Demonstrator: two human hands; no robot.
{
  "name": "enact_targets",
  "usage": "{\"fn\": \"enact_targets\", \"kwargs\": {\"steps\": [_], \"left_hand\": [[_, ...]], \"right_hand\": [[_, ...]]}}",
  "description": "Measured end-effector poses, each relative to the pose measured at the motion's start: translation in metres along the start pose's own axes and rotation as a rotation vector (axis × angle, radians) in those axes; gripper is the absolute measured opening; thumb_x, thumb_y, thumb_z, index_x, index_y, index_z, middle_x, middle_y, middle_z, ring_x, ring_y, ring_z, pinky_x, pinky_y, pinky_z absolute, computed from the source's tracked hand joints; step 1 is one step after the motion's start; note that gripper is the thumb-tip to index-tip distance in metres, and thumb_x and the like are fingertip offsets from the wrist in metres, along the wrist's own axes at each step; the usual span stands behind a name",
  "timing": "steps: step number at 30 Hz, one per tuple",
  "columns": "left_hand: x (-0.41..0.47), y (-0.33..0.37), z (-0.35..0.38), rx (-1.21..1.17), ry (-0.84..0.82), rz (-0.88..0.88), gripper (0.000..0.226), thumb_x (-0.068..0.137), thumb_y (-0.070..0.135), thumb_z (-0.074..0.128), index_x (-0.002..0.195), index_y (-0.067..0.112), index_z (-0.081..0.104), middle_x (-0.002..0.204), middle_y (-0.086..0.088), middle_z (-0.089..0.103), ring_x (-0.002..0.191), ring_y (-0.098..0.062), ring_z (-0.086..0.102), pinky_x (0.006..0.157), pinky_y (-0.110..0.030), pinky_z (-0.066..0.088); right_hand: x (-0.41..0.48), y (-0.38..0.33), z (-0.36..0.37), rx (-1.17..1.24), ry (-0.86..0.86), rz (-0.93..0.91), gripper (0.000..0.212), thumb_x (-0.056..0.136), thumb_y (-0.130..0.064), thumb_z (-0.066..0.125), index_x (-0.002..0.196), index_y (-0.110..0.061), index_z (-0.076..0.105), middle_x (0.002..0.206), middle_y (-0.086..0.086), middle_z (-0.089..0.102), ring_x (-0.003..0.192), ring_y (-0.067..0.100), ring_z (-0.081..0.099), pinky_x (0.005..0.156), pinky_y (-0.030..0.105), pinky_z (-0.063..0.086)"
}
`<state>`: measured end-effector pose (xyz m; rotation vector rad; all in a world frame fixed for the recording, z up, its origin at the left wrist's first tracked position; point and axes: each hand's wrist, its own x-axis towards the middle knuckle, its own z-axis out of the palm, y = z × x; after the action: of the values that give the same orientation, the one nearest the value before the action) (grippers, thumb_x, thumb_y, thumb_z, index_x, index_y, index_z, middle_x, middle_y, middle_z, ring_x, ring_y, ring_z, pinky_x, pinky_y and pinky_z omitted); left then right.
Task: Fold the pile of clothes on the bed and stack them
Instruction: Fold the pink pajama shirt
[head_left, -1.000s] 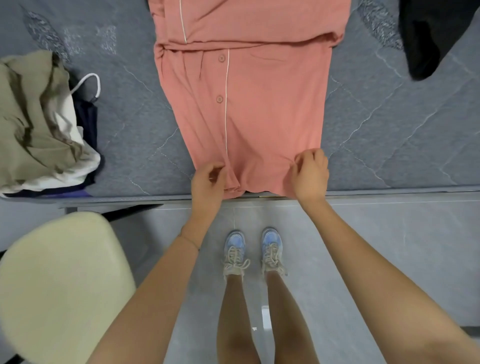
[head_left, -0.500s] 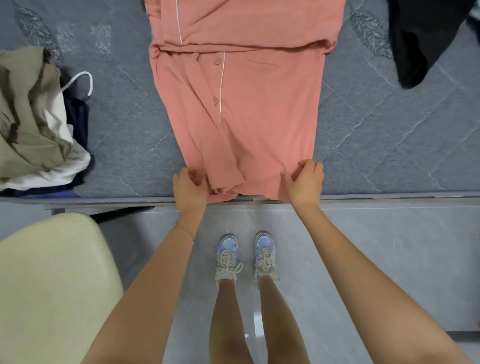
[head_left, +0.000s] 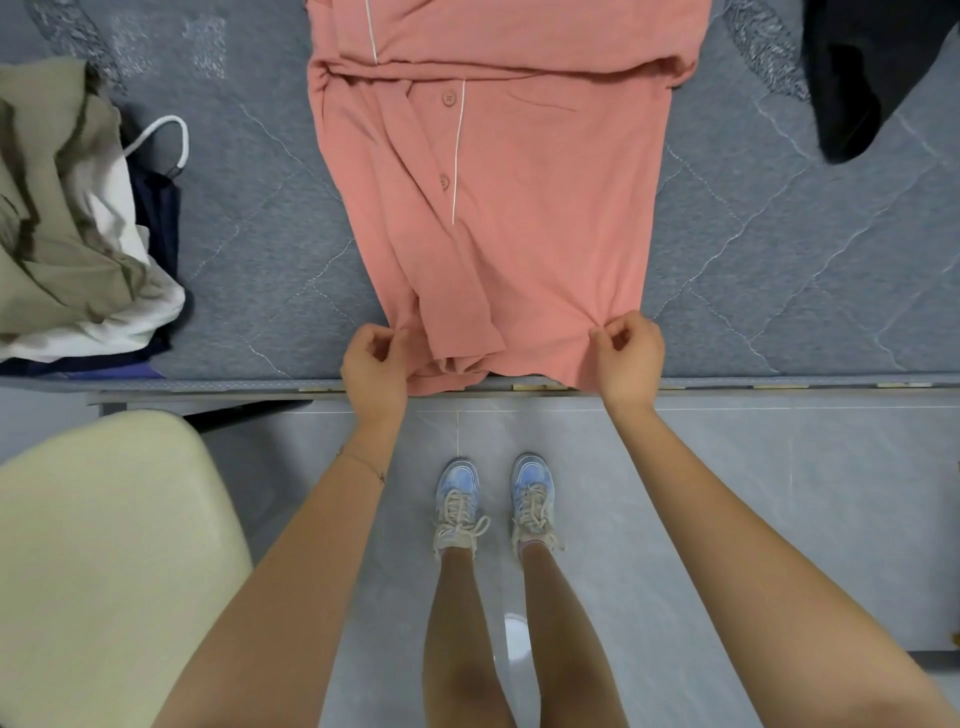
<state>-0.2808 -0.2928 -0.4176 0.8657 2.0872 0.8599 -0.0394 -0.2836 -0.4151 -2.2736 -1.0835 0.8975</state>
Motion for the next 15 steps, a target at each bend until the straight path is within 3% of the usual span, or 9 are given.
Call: {"fn": "enact_targets", "kwargs": {"steps": [3,6,8,10,13,15], "left_hand": [[0.001,-0.007,-0.02,-0.161,0.178,-0.058,0.03,0.095,0.002,0.053,0.074,0.023,0.045,0.07,0.006,0.049,0.057,0.005,0.047,0.06,-0.017,0.041],[0.01,-0.011,-0.042,-0.149,0.284,-0.099,0.022,0.099,0.005,0.047,0.082,0.018,0.045,0.075,0.005,0.048,0.062,0.002,0.047,0.064,-0.02,0.042],[0.02,-0.017,-0.05,-0.076,0.259,-0.137,0.015,0.097,-0.002,0.042,0.091,0.012,0.046,0.084,-0.002,0.051,0.073,-0.011,0.049,0.073,-0.024,0.042],[0.024,-0.019,-0.052,-0.065,0.181,-0.176,0.023,0.094,-0.007,0.036,0.097,0.012,0.047,0.089,-0.007,0.053,0.075,-0.017,0.05,0.071,-0.03,0.043],[0.026,-0.017,-0.049,0.05,0.087,-0.066,0.016,0.096,0.005,0.05,0.111,0.004,0.054,0.099,-0.007,0.054,0.085,-0.017,0.051,0.078,-0.026,0.046],[0.024,-0.015,-0.043,0.086,-0.019,0.009,0.021,0.092,0.013,0.061,0.11,0.002,0.056,0.1,-0.011,0.056,0.088,-0.02,0.052,0.084,-0.033,0.045]], "right_hand": [[-0.01,-0.005,-0.001,0.153,0.067,0.06,0.014,0.09,-0.006,0.057,0.081,-0.009,0.048,0.074,0.001,0.053,0.076,0.021,0.049,0.069,0.027,0.035],[-0.016,-0.012,0.002,0.201,0.099,0.105,0.011,0.095,-0.012,0.052,0.088,-0.01,0.044,0.075,-0.005,0.05,0.076,0.019,0.05,0.067,0.025,0.033],[-0.018,-0.015,0.005,0.208,0.096,0.096,0.009,0.097,-0.012,0.05,0.091,-0.01,0.043,0.08,0.0,0.052,0.076,0.02,0.05,0.064,0.024,0.031],[-0.019,-0.016,0.008,0.22,0.095,0.114,0.008,0.098,-0.012,0.05,0.094,-0.01,0.043,0.079,0.0,0.052,0.077,0.02,0.05,0.063,0.023,0.031],[-0.018,-0.011,0.011,0.252,0.064,0.201,0.013,0.096,-0.019,0.056,0.097,-0.012,0.046,0.075,-0.008,0.05,0.078,0.016,0.051,0.068,0.022,0.037],[-0.018,-0.007,0.012,0.255,0.034,0.248,0.022,0.093,-0.028,0.062,0.098,-0.012,0.048,0.081,-0.005,0.054,0.082,0.015,0.053,0.077,0.027,0.042]]}}
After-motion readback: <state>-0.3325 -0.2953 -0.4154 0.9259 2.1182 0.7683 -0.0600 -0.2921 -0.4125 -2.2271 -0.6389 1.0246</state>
